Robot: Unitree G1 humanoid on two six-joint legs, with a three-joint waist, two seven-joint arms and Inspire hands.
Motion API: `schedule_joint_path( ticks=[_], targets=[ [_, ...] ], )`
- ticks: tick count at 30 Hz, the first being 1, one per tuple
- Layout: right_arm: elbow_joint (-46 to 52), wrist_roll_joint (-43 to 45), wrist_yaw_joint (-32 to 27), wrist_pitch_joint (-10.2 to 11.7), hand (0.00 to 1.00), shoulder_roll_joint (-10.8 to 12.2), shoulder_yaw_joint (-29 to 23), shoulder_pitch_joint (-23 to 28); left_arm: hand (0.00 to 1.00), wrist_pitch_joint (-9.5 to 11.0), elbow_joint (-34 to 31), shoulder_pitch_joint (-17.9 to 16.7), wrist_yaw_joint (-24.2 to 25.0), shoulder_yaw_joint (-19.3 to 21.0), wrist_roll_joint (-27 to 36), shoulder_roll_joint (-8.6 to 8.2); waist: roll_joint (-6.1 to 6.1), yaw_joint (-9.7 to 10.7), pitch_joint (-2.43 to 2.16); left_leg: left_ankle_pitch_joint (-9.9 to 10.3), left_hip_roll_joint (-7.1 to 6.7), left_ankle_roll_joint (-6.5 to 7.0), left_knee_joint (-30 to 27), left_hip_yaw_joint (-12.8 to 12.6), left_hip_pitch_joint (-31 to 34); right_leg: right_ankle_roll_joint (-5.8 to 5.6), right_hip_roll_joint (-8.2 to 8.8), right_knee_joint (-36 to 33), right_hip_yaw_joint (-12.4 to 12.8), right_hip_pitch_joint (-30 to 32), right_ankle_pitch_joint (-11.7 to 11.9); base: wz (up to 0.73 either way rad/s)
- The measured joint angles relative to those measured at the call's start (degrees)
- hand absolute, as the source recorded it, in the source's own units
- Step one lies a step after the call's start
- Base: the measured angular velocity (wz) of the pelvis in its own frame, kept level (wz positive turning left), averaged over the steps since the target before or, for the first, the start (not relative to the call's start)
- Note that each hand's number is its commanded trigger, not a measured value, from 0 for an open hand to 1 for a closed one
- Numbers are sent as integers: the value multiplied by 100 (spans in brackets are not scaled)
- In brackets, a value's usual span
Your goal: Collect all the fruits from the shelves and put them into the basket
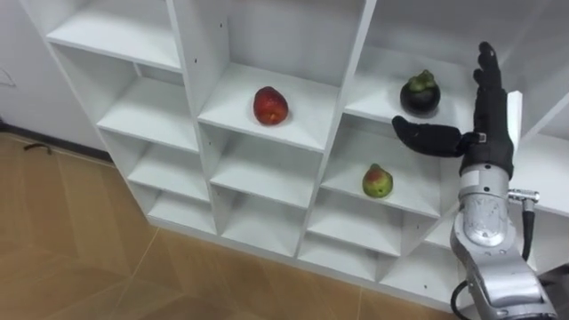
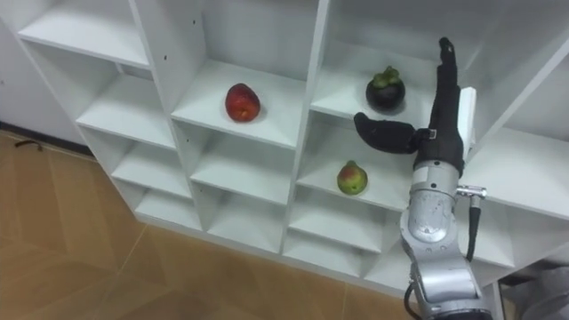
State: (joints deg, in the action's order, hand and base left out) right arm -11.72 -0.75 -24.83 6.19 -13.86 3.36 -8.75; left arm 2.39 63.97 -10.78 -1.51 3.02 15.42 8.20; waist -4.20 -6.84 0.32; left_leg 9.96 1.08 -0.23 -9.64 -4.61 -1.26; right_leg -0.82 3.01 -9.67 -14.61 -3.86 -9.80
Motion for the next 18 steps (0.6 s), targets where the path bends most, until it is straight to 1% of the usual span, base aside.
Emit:
schedule_joint_path(
  ticks=[5, 6, 8, 12, 14, 16, 18],
  targets=[
    [-2, -250, 41, 0, 0, 0, 56, -4, 100, 0, -9, 10, 3, -94, 3, 19, -12, -2, -2, -11, -3, 2, -3, 0, -3, 0, 5, 0, -5, -5, 0, 0],
    [-17, -288, 60, 0, 0, 0, 57, -9, 100, 0, -9, 9, 6, -93, 4, 21, -15, -2, 1, -12, -3, 1, -3, 0, -4, 0, 6, -1, -5, -6, 0, 0],
    [-220, -358, 84, -2, 0, 0, 65, -72, 100, 0, -13, 13, -2, -91, 4, 31, -51, -2, 25, -17, -3, -2, -2, 1, -2, 0, 6, -1, -3, -5, 0, 0],
    [-494, -400, 203, -10, 0, 0, 102, -172, 100, -1, -17, 19, -18, -85, 1, 35, -67, -30, 34, -18, -4, -2, -2, 0, 7, 1, 6, -7, 6, -5, 0, 0],
    [-908, -471, 267, -37, 0, -4, 100, -423, 100, -17, -16, 26, -31, -84, -5, 34, -65, -35, 34, -18, -6, -1, 0, 1, 29, 1, 7, -7, 10, 8, 0, 0],
    [-1114, -583, 278, -108, 0, -4, 98, -596, 100, -60, -16, 53, -61, -84, -4, 29, -66, -50, 31, -18, -6, -2, -2, 3, 59, 1, 6, -7, 12, 36, 0, 0],
    [-1115, -654, 266, -108, 0, -4, 97, -646, 100, -92, -16, 101, -88, -85, -2, 25, -77, -84, 16, -26, -6, -1, -2, 3, 68, 3, 6, -10, 15, 72, 2, 0]
  ],
)
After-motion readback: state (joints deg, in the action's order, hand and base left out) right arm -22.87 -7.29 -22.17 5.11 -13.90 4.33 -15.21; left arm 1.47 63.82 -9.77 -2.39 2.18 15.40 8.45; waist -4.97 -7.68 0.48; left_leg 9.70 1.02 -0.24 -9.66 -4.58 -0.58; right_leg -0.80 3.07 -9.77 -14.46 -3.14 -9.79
